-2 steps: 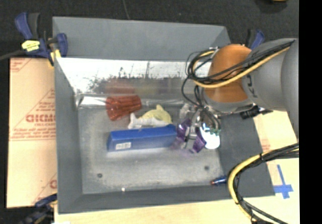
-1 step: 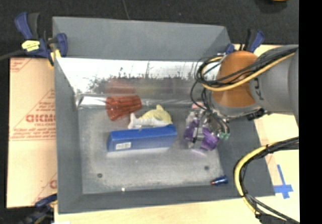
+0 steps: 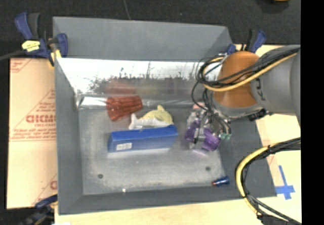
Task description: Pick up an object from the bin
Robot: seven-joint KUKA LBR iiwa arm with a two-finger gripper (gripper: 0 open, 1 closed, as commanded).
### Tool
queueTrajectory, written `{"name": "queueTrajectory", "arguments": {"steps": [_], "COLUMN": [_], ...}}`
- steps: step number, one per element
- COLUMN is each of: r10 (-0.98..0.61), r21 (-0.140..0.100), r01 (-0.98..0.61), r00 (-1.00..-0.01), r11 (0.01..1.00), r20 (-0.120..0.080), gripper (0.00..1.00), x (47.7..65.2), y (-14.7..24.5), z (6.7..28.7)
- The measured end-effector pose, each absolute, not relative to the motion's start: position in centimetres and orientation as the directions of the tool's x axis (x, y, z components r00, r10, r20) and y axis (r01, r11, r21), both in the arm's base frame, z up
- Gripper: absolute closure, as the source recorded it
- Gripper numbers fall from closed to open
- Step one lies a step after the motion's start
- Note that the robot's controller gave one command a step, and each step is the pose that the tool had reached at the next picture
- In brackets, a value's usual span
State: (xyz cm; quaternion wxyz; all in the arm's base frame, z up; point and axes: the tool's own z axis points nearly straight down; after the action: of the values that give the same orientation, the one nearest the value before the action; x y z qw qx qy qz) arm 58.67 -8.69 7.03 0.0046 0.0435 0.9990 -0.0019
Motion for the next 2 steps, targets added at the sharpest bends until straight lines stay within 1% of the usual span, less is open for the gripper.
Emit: {"name": "queueTrajectory", "arguments": {"steps": [1, 2], "r10": [0.073, 0.065], "r21": [-0.003, -0.004], "r01": [0.073, 0.065], "r00": [-0.997, -0.998], "r11": [0.997, 0.998], "r20": [-0.015, -0.014], "gripper": [1.00, 1.00], "x": [58.9, 60.3], "y": [-9.1, -10.1], "z": [7.1, 7.1]}}
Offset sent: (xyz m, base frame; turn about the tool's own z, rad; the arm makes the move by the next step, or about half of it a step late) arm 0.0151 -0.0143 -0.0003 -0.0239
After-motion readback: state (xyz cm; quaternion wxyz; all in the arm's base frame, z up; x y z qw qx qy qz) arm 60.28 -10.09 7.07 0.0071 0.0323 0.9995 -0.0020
